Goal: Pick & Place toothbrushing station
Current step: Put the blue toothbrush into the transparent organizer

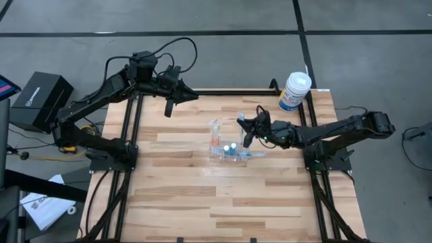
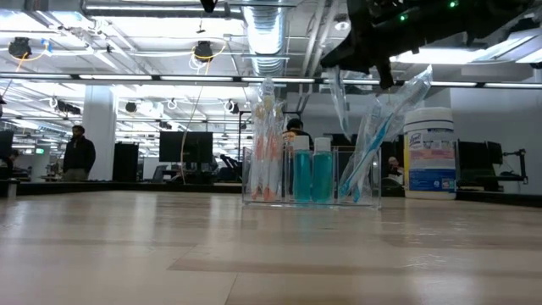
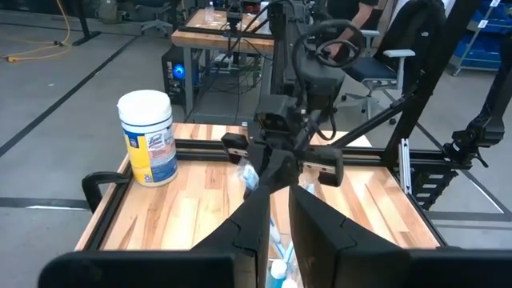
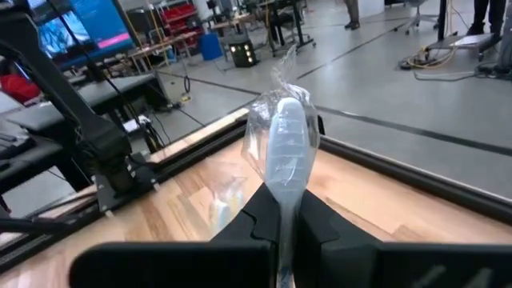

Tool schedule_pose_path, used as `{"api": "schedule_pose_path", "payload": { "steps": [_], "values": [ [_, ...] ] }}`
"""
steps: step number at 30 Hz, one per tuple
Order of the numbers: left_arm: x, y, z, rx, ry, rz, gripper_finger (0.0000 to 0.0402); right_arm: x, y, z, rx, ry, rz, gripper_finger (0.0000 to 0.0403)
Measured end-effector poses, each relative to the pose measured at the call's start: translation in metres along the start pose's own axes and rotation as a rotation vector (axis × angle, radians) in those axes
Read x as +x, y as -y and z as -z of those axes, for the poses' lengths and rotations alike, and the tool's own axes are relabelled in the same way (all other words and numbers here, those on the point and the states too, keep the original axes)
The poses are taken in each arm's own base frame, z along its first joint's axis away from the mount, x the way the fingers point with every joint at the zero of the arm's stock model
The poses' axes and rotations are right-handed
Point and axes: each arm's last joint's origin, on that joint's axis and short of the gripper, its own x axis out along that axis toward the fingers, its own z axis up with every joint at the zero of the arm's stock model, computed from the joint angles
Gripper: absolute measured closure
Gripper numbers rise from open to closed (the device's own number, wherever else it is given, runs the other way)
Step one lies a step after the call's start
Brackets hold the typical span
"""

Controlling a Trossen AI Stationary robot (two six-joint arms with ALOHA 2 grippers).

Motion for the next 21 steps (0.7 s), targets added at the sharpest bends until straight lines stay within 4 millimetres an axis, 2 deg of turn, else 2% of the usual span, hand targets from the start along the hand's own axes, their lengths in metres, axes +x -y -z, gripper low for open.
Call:
{"api": "schedule_pose_path", "payload": {
  "steps": [8, 16, 21],
  "values": [
    [0.006, -0.003, 0.002, 0.001, -0.014, 0.005, 0.0358, 0.004, -0.005, 0.012, -0.003, -0.028, 0.01, 0.0403],
    [0.012, -0.007, 0.005, -0.003, -0.032, 0.006, 0.0358, 0.005, -0.004, 0.013, -0.022, -0.034, 0.013, 0.0403],
    [0.012, -0.007, 0.005, -0.003, -0.032, 0.003, 0.0358, 0.001, 0.002, 0.024, 0.003, -0.018, -0.001, 0.0403]
  ]
}}
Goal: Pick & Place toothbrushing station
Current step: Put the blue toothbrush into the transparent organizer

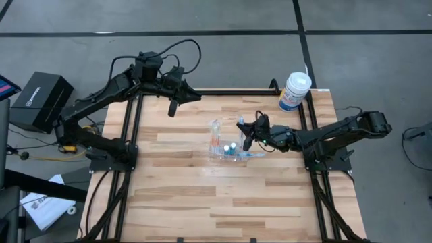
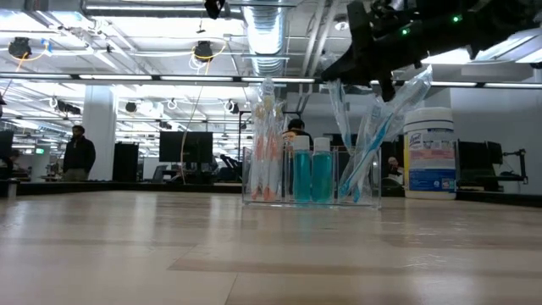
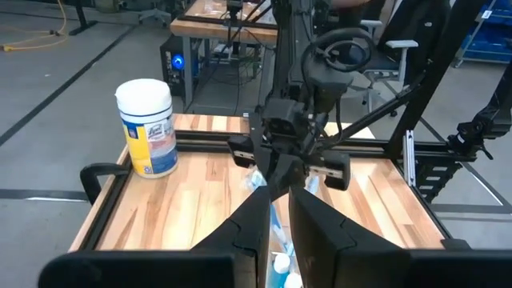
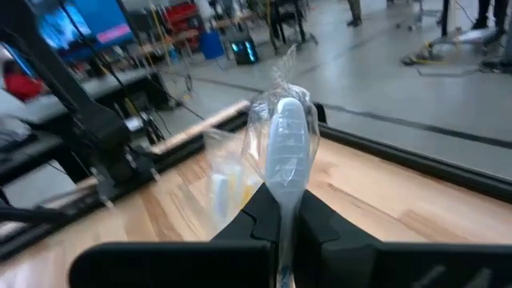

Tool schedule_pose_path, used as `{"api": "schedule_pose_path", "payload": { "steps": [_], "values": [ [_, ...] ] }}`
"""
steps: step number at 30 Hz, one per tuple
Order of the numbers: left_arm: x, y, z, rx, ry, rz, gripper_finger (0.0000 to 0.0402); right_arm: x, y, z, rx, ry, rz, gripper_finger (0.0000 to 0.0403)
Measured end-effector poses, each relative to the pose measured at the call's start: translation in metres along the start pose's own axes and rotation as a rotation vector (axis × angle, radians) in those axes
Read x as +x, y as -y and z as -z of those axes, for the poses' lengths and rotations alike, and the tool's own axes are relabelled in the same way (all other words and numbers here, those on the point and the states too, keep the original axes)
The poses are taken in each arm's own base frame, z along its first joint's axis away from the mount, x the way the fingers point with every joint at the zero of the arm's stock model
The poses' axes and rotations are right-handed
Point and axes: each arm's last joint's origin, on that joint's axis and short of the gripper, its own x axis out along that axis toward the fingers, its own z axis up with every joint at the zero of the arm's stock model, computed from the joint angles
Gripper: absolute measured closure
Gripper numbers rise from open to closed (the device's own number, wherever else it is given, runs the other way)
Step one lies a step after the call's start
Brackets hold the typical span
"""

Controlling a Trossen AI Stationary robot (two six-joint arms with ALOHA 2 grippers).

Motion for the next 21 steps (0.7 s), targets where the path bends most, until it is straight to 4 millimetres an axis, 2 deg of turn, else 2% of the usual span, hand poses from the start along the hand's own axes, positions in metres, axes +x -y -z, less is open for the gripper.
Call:
{"api": "schedule_pose_path", "payload": {
  "steps": [8, 17, 21],
  "values": [
    [0.0, 0.0, 0.0, 0.0, 0.0, 0.0, 0.0358, -0.0026, 0.0013, 0.0018, -0.007, 0.039, -0.024, 0.0387],
    [0.0, 0.0, 0.0, -0.001, 0.0, 0.0, 0.0358, -0.0027, 0.0008, 0.001, -0.011, 0.045, -0.03, 0.0387],
    [0.0019, -0.001, 0.0011, -0.005, -0.006, 0.001, 0.0358, -0.0027, 0.0004, -0.0001, -0.004, 0.056, -0.034, 0.0369]
  ]
}}
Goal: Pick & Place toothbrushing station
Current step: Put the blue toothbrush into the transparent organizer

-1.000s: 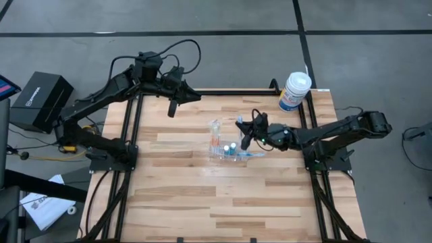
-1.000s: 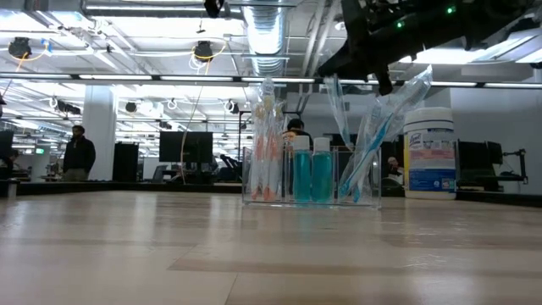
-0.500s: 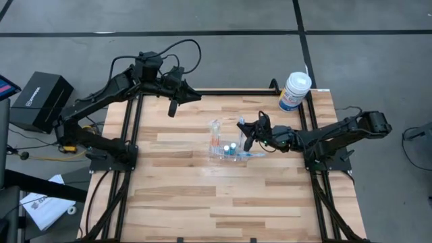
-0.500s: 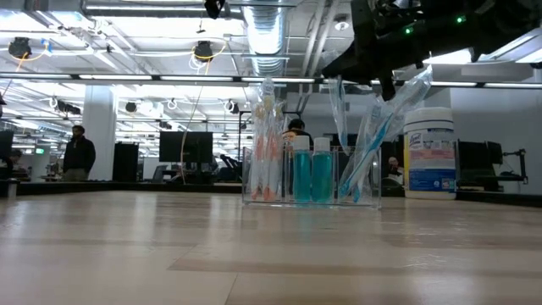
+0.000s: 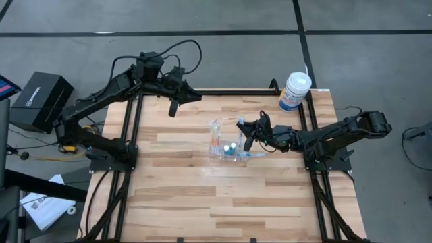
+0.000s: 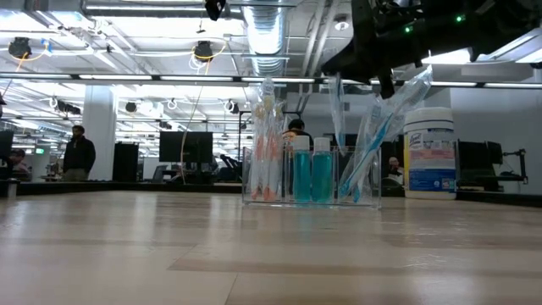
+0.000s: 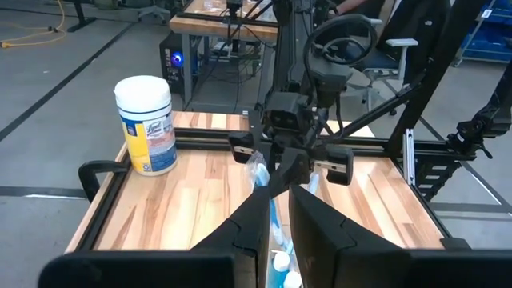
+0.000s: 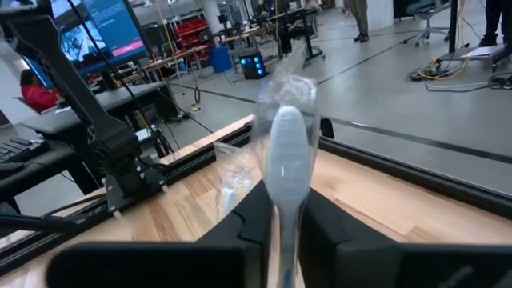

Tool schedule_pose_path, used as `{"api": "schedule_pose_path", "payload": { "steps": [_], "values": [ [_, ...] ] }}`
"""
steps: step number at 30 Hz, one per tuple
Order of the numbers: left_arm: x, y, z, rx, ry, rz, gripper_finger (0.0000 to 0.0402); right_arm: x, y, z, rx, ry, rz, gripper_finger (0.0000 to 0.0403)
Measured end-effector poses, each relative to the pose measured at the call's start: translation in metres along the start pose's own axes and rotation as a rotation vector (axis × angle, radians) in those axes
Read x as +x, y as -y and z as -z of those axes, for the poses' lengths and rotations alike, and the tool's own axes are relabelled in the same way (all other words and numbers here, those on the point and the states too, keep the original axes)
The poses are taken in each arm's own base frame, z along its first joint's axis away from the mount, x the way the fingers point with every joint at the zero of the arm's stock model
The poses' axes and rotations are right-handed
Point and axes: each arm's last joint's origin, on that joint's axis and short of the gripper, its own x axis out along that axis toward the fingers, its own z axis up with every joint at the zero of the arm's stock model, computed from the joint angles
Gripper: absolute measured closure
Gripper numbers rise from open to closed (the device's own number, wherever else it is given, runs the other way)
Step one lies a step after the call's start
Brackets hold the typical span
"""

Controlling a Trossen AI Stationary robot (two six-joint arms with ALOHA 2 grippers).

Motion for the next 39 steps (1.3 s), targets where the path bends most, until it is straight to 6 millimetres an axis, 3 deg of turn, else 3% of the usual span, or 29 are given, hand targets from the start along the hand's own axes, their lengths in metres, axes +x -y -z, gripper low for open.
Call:
{"api": "schedule_pose_path", "payload": {
  "steps": [10, 18, 26, 39],
  "values": [
    [0.004, -0.002, 0.002, -0.006, -0.01, 0.005, 0.0358, 0.0, -0.001, -0.001, 0.007, 0.009, -0.007, 0.0324],
    [0.011, -0.006, 0.005, -0.01, -0.027, 0.007, 0.0358, -0.002, -0.004, -0.002, 0.013, 0.023, -0.024, 0.0323],
    [0.012, -0.006, 0.005, -0.013, -0.031, 0.009, 0.0358, -0.011, -0.004, -0.016, 0.008, 0.057, -0.04, 0.0323],
    [0.011, -0.007, 0.006, -0.013, -0.03, 0.005, 0.0358, -0.032, -0.005, -0.008, 0.067, -0.119, -0.037, 0.032]
  ]
}}
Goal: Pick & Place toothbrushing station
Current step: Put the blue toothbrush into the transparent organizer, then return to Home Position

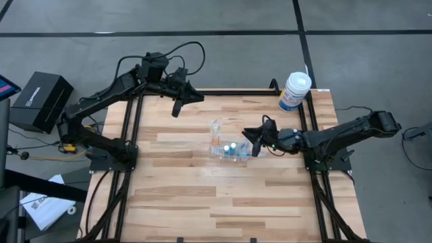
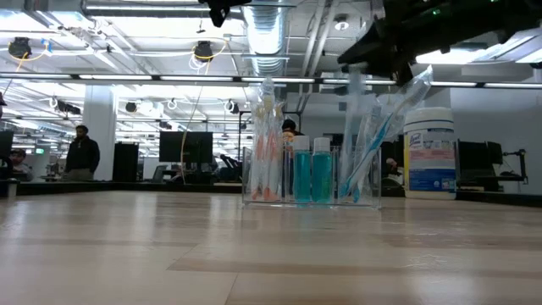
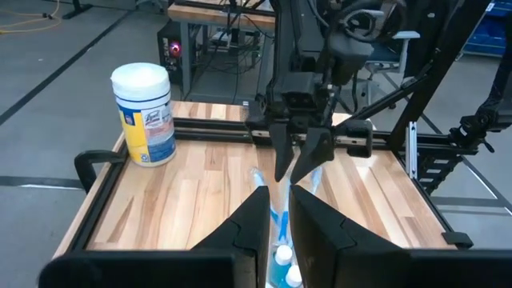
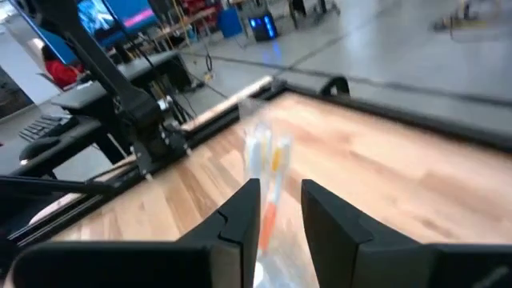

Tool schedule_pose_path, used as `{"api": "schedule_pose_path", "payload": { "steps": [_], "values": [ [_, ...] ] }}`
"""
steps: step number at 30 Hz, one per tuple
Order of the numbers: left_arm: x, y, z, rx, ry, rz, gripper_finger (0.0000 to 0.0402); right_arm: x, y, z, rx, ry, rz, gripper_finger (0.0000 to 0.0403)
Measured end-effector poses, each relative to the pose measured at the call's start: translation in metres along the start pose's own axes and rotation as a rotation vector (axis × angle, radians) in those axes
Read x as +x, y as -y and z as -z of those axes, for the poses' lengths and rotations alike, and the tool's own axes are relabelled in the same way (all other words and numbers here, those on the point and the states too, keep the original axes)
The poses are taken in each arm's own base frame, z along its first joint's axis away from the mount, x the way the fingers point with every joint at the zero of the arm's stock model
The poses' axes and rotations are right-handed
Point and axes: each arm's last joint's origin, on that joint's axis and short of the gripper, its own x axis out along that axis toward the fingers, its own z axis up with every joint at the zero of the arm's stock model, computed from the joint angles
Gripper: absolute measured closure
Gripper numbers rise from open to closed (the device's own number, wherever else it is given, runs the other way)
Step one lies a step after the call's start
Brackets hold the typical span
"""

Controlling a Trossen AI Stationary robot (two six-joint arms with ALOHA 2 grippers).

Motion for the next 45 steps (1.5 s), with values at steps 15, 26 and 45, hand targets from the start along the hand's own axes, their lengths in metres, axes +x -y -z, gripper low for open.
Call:
{"api": "schedule_pose_path", "payload": {
  "steps": [15, 26, 45],
  "values": [
    [0.0, 0.001, -0.001, -0.028, 0.006, 0.003, 0.0358, -0.014, -0.004, -0.027, 0.004, 0.134, -0.06, 0.0247],
    [-0.01, 0.005, -0.04, 0.009, 0.368, 0.008, 0.0358, -0.06, -0.03, -0.14, -0.091, 0.385, -0.114, 0.0261],
    [-0.177, 0.093, -0.072, 0.036, 0.934, -0.101, 0.0358, -0.134, -0.049, -0.223, -0.147, 0.288, -0.233, 0.0277]
  ]
}}
